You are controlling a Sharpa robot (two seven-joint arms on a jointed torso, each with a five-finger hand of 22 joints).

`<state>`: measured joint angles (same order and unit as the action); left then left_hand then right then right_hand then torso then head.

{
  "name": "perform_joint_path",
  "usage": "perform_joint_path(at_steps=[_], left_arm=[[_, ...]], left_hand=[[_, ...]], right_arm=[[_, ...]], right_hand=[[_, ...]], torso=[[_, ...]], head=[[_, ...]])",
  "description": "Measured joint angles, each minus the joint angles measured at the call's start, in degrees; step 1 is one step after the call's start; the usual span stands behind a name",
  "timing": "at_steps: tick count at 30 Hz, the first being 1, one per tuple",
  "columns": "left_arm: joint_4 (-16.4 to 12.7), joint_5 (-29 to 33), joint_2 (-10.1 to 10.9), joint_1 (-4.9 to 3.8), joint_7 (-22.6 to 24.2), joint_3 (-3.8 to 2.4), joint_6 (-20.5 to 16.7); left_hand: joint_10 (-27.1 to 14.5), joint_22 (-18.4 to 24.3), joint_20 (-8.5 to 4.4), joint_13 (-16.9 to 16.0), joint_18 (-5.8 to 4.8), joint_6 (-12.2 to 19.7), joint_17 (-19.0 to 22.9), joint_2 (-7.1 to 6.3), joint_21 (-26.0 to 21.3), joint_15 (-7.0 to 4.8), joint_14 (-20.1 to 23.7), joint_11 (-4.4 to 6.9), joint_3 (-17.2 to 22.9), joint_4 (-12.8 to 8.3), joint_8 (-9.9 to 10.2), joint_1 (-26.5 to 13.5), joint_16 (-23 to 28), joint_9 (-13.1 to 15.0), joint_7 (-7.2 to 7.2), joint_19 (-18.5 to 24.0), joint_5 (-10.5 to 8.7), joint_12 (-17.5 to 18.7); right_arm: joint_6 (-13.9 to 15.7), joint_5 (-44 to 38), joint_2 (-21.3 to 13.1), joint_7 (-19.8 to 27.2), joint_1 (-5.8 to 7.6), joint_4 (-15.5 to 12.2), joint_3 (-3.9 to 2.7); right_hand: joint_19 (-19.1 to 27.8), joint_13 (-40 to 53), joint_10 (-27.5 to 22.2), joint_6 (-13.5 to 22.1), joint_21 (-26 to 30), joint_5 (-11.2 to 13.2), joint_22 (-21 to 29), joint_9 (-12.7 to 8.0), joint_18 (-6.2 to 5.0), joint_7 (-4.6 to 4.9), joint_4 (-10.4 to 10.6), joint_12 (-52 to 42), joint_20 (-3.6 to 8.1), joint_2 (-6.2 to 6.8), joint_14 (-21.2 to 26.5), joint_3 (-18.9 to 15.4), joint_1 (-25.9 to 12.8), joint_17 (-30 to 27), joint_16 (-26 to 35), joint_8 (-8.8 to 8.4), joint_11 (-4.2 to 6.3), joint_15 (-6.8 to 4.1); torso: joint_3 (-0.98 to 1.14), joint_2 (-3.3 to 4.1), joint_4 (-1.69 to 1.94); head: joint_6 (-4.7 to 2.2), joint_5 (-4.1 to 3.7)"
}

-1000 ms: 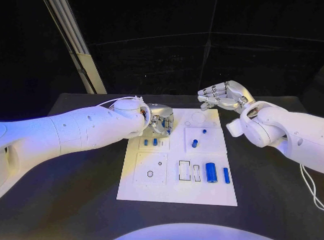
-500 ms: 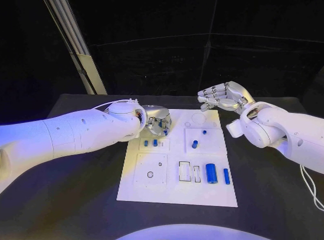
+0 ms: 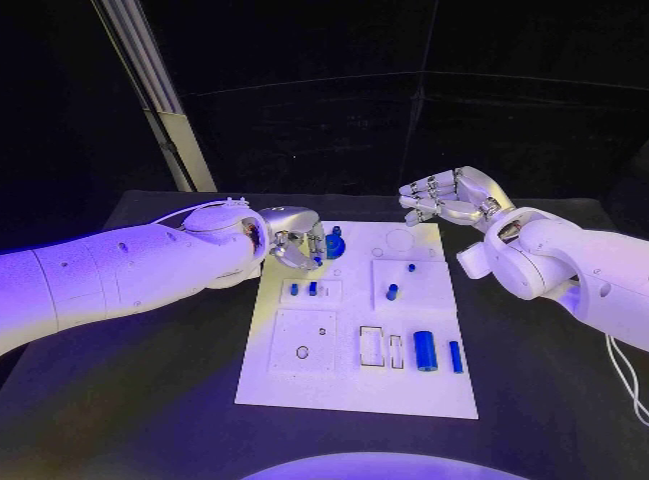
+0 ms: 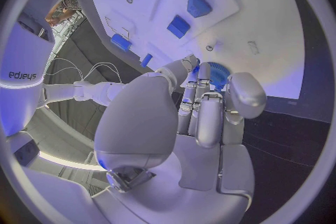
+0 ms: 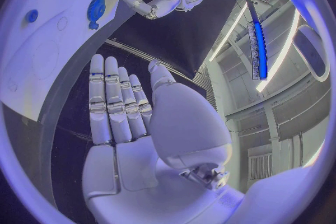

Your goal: Assemble the parts on the task board

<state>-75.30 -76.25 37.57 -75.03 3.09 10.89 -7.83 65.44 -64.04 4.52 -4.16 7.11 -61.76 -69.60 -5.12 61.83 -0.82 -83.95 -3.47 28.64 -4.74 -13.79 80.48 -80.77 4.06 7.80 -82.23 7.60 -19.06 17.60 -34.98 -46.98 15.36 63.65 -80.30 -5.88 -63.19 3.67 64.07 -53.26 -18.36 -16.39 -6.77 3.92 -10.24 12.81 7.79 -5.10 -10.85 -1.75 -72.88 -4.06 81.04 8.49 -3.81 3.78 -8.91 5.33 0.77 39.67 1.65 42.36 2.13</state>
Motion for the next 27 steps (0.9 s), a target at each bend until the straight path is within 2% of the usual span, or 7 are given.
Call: perform_joint_path(at_steps=[6,10,19,27], left_arm=[[-1.2,0.4,2.1,0.0,-0.4,-0.14,0.1],[-1.2,0.6,2.7,0.0,-0.7,-0.15,0.3],[-0.5,0.7,2.8,0.0,-1.4,-0.17,0.9],[0.0,0.8,1.9,0.01,-1.6,-0.17,1.7]], left_hand=[[0.0,-0.1,0.0,0.0,0.0,-0.2,0.1,-0.16,0.0,0.0,0.0,0.01,0.0,0.0,0.0,-0.3,0.0,0.0,-0.21,0.0,0.0,0.0],[0.1,-0.1,0.0,0.0,0.0,-0.2,0.1,-0.22,0.0,0.0,0.0,-0.11,0.0,0.0,0.0,-0.4,0.0,0.0,-0.21,0.0,0.0,0.0],[0.4,-0.1,0.0,0.0,0.0,-0.6,0.2,-0.31,0.0,0.01,0.0,0.0,0.1,-0.2,0.2,-0.5,0.0,0.0,-0.2,0.0,-0.05,0.2],[0.4,-0.1,0.0,0.0,0.01,-0.6,0.3,-0.54,0.0,0.01,0.0,-0.01,0.1,-0.2,0.3,-0.7,0.0,0.1,-0.23,0.0,-0.06,0.2]], right_arm=[[0.0,0.0,-0.1,0.0,0.0,0.1,0.0],[0.0,0.0,0.0,0.0,0.0,0.2,0.0],[0.0,0.0,0.0,0.0,-0.01,0.3,0.01],[0.0,0.0,0.0,0.0,-0.01,0.3,0.01]], right_hand=[[0.0,0.0,0.0,0.0,0.0,0.0,0.0,0.0,0.0,0.0,0.0,0.0,0.0,0.0,0.0,0.0,0.0,0.0,0.0,0.0,0.0,0.0],[-0.2,0.0,0.0,0.2,0.3,0.0,0.1,0.0,0.0,0.21,0.0,0.0,-0.22,-0.33,0.0,0.0,-0.3,-0.1,0.0,0.0,0.0,0.0],[-0.2,0.0,0.0,0.2,0.3,0.0,0.1,0.0,0.0,0.21,0.0,0.0,-0.22,-0.39,0.0,0.0,-0.4,-0.1,0.0,0.0,0.0,0.0],[-0.2,0.0,0.0,0.2,0.3,0.0,0.1,0.0,0.0,0.21,0.0,0.0,-0.22,-0.39,0.0,0.0,-0.4,-0.1,0.0,0.0,0.0,0.0]], torso=[[-0.03,0.03,-0.01],[-0.05,0.05,-0.05],[-0.01,0.08,-0.21],[0.05,0.13,-0.21]], head=[[0.08,0.05],[0.13,0.13],[0.1,0.21],[0.1,0.18]])
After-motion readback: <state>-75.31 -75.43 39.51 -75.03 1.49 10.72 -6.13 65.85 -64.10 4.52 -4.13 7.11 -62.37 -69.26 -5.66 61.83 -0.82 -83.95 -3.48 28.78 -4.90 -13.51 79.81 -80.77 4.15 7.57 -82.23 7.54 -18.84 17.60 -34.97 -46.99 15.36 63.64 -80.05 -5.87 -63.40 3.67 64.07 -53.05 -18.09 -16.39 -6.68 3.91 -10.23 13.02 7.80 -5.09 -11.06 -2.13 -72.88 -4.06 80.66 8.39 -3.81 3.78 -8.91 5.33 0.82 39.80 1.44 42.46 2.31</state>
